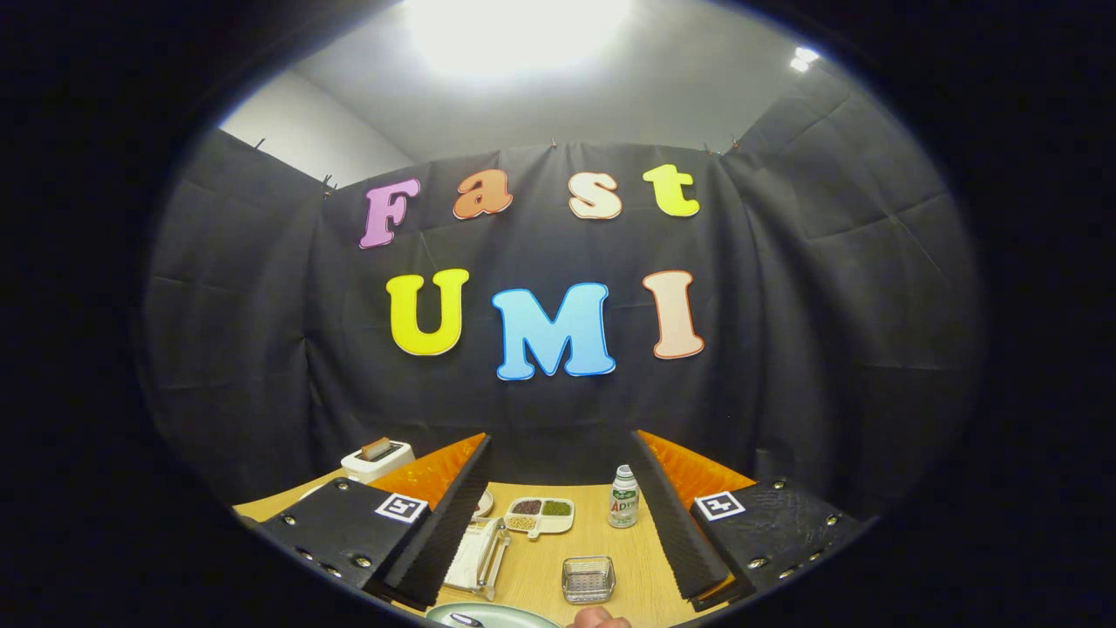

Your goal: Take the plate from the dish rack, then take the spoon from the basket and place it into the plate.

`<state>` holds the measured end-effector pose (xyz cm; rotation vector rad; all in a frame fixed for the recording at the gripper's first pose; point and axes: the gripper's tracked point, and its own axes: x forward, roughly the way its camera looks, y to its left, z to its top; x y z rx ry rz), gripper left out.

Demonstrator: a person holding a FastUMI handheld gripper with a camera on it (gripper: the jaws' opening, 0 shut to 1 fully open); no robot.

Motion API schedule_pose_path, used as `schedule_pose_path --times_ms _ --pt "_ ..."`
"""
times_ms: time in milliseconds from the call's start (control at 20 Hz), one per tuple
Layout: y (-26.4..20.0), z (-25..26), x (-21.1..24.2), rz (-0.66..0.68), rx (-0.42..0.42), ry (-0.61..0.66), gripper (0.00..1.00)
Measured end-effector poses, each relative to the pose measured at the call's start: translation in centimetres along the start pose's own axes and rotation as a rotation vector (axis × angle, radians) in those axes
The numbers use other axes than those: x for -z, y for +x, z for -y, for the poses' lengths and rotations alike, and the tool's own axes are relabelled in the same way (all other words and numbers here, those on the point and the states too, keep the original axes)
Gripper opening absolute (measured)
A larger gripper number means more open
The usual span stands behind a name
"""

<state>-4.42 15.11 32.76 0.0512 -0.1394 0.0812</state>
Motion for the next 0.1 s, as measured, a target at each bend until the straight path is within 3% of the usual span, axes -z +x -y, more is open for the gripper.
schedule_pose_path --times_ms 100 --pt "-0.16 0.36 0.20 -0.007 0.004 0.005 0.96"
